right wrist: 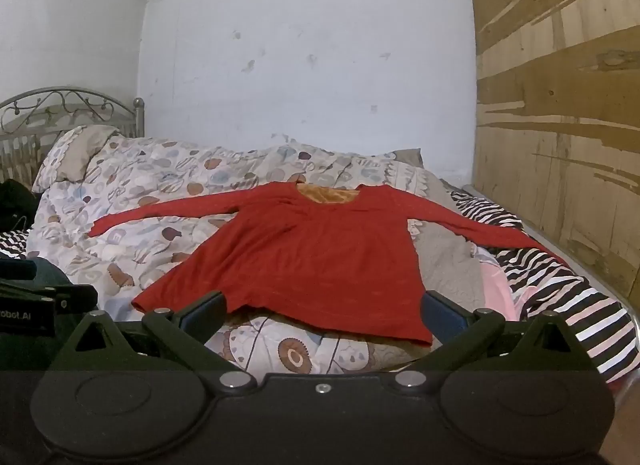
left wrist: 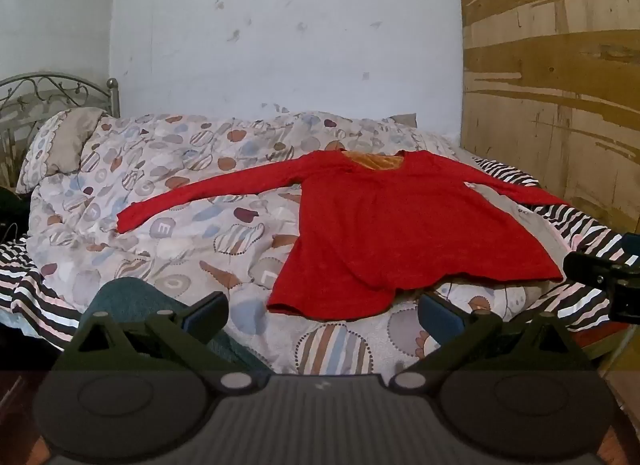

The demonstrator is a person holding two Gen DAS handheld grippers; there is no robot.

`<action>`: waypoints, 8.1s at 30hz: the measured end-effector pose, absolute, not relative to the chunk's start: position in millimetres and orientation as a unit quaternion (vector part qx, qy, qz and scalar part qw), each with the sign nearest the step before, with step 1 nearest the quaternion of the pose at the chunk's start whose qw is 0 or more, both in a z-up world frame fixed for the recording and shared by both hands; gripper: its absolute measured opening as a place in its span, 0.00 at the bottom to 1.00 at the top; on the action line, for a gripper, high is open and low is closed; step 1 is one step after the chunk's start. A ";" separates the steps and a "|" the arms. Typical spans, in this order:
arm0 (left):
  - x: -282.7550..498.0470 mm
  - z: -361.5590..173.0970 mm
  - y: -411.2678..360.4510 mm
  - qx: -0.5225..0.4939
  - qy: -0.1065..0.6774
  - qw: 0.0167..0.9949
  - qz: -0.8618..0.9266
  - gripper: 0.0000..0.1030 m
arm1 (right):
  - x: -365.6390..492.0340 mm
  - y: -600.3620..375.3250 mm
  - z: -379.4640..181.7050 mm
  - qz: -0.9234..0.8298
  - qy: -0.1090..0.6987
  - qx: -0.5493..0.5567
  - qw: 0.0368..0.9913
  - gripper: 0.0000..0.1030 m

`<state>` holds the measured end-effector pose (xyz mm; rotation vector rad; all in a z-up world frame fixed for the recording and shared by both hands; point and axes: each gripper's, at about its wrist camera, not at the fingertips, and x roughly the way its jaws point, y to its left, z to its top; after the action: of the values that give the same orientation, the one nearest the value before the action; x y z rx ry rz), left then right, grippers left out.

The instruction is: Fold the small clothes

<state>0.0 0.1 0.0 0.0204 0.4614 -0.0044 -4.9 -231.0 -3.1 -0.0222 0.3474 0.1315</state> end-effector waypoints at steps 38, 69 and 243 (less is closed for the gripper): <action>-5.9 -13.9 8.3 0.014 0.240 0.971 0.003 1.00 | -5.0 -231.7 -2.8 0.066 0.176 -0.008 0.982 1.00; 1.2 -10.5 4.0 0.016 0.245 0.969 0.004 1.00 | -3.9 -231.4 -4.5 0.065 0.178 -0.007 0.982 1.00; 377.9 -21.1 60.7 0.000 0.255 0.964 0.082 1.00 | 461.0 -350.3 78.7 -0.088 0.079 0.030 0.992 0.06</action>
<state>377.9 60.7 -21.1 0.0003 0.5157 0.1654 461.0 -350.3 78.7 0.0603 0.1584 -0.1772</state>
